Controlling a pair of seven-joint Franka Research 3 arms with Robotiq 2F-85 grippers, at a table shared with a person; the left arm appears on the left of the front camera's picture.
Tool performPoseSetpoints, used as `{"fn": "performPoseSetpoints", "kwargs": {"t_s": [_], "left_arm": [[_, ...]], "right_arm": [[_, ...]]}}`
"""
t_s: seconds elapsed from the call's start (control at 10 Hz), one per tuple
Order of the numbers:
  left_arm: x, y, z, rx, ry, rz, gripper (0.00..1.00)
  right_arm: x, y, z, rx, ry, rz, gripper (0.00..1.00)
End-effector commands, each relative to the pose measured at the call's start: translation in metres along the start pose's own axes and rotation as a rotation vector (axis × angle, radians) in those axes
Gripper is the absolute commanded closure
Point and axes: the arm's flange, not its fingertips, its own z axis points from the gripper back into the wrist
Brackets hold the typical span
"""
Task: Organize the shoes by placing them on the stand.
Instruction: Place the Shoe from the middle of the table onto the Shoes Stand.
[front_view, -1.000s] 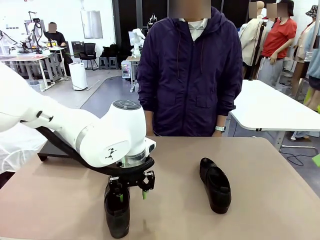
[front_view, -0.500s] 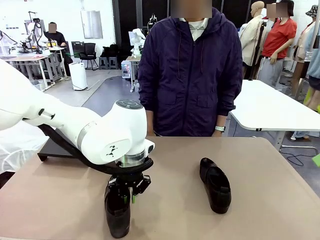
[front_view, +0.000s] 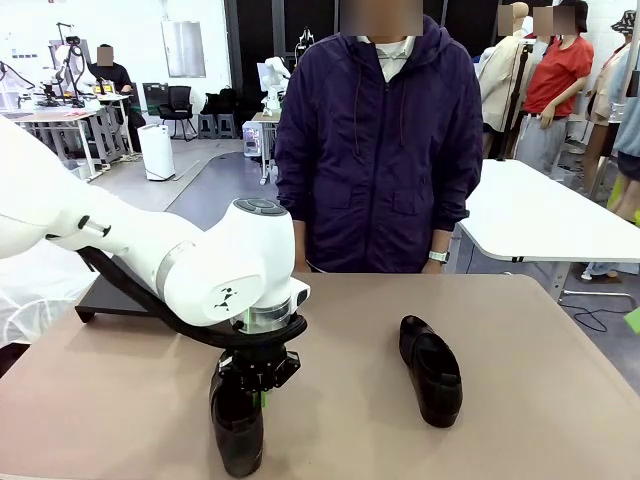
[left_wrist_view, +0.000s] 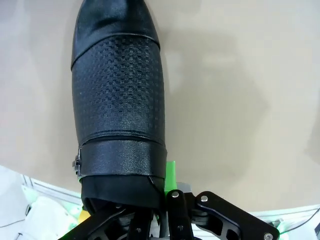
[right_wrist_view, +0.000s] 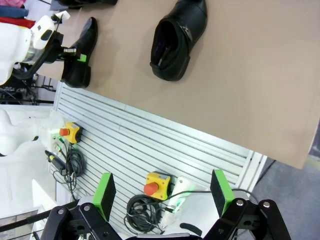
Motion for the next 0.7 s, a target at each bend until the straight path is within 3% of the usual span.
{"fn": "performPoseSetpoints", "kwargs": {"t_s": [0.0,0.2,0.5,0.6], "left_arm": [[-0.005,0.011,0.026,-0.003,0.024,-0.088,1.00],[-0.024,0.034,0.062,-0.029,0.036,-0.253,1.00],[-0.060,0.079,0.109,0.027,0.076,-0.599,1.00],[-0.065,0.099,0.121,0.049,0.001,-0.567,1.00]], "right_arm": [[0.003,-0.002,0.004,0.002,-0.003,0.017,0.00],[0.003,-0.002,0.004,0.002,-0.003,0.017,0.00],[0.003,-0.002,0.004,0.002,-0.003,0.017,0.00],[0.003,-0.002,0.004,0.002,-0.003,0.017,0.00]]}}
